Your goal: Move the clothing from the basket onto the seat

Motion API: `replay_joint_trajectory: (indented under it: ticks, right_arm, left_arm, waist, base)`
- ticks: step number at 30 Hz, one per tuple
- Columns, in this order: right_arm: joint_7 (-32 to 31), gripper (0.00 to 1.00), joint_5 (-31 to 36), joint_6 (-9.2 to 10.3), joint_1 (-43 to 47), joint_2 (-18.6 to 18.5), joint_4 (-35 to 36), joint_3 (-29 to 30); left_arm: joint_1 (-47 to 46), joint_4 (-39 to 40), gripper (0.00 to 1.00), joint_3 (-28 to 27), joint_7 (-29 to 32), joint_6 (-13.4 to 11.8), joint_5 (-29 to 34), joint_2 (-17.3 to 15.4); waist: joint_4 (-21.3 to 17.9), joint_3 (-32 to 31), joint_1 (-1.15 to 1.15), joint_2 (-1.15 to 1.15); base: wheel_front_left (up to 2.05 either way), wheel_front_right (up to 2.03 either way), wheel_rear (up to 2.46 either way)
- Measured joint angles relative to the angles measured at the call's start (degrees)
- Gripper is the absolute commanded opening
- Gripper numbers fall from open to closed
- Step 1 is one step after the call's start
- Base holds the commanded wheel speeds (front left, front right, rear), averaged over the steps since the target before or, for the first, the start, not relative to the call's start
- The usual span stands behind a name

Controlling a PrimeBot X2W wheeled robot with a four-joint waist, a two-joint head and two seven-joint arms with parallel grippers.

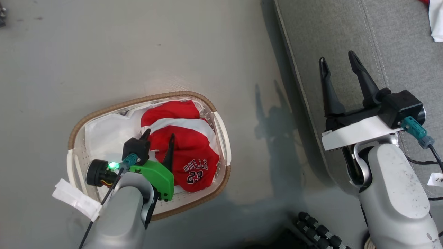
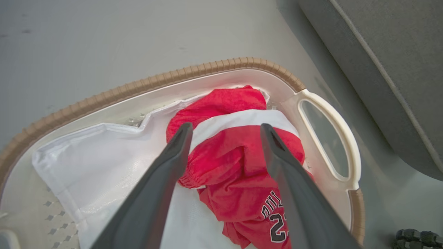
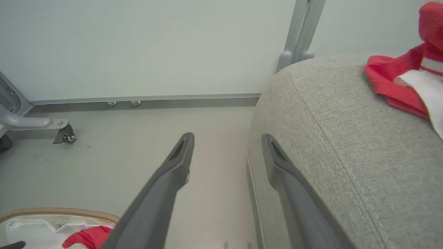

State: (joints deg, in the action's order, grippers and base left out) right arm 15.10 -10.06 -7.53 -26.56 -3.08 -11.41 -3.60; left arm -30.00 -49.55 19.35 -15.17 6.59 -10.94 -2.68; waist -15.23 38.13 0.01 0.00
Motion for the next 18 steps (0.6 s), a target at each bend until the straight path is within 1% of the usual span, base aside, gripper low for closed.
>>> replay_joint_trajectory:
  ticks: [13,18]
  right_arm:
    - [0.00,1.00,-3.22,0.00,-0.73,0.08,1.12,-1.14]
    - [0.00,1.00,-3.52,0.00,-0.98,0.09,2.15,-0.71]
  left_arm:
    - [-7.00,-8.08,1.00,2.44,0.00,0.71,1.16,-1.54]
    - [-10.15,-11.32,1.00,3.52,0.00,0.63,2.07,-1.53]
  waist:
    - [-5.07,8.43,0.00,0.00]
    - [-6.12,10.08,0.00,0.00]
  base:
    - [0.00,0.00,0.00]
    - [0.00,0.00,0.00]
